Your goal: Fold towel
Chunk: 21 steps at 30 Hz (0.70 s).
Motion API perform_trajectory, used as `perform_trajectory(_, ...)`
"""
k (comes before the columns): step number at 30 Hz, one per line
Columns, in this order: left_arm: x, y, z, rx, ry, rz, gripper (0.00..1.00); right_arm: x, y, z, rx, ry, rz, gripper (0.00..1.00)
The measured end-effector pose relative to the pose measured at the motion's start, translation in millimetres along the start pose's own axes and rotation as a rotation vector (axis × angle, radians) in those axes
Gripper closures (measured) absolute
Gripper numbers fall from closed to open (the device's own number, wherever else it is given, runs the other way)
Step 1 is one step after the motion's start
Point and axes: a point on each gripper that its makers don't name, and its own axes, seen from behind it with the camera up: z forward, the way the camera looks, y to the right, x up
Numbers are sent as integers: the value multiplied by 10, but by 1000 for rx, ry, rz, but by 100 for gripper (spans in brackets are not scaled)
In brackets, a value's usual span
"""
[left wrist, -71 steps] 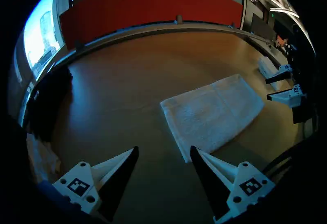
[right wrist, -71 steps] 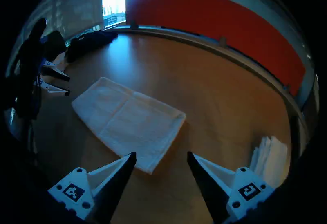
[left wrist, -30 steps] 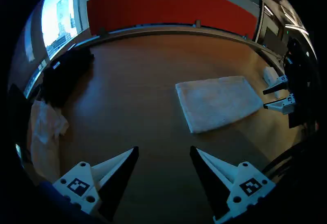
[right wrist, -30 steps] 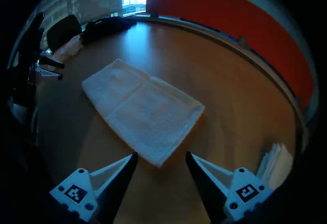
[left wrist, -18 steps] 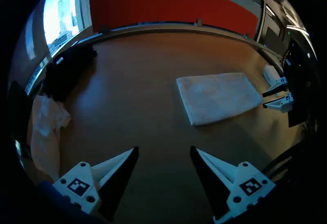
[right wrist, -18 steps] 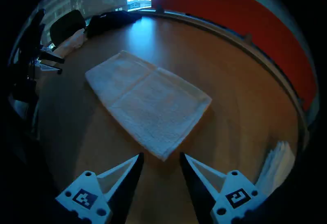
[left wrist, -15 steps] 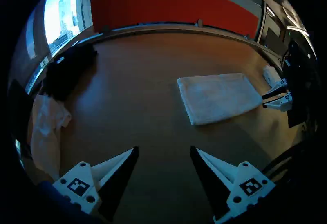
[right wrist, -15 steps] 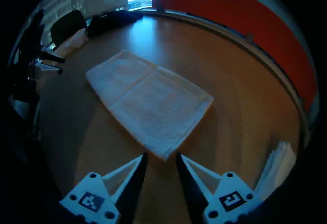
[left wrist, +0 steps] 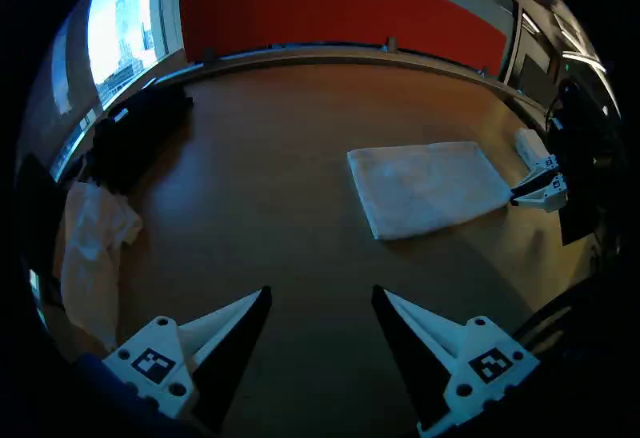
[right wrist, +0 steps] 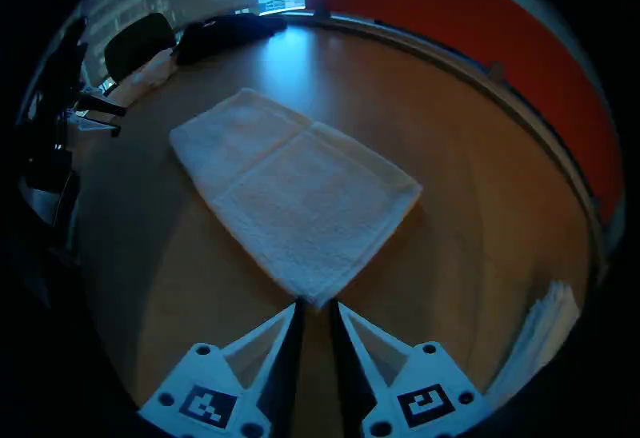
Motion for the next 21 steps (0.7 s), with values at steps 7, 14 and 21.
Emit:
perform_trajectory(7,-4,5,-14,-1,1,0,7,18,16,4,-10,10,-4,97)
perform_trajectory(14,16,4,-10,-3,3,1,7,132,2,-61,-20,46,13,97)
perform_trajectory(21,36,-7,-17,-3,7,4,7,297,6,-219,-37,91,14,97)
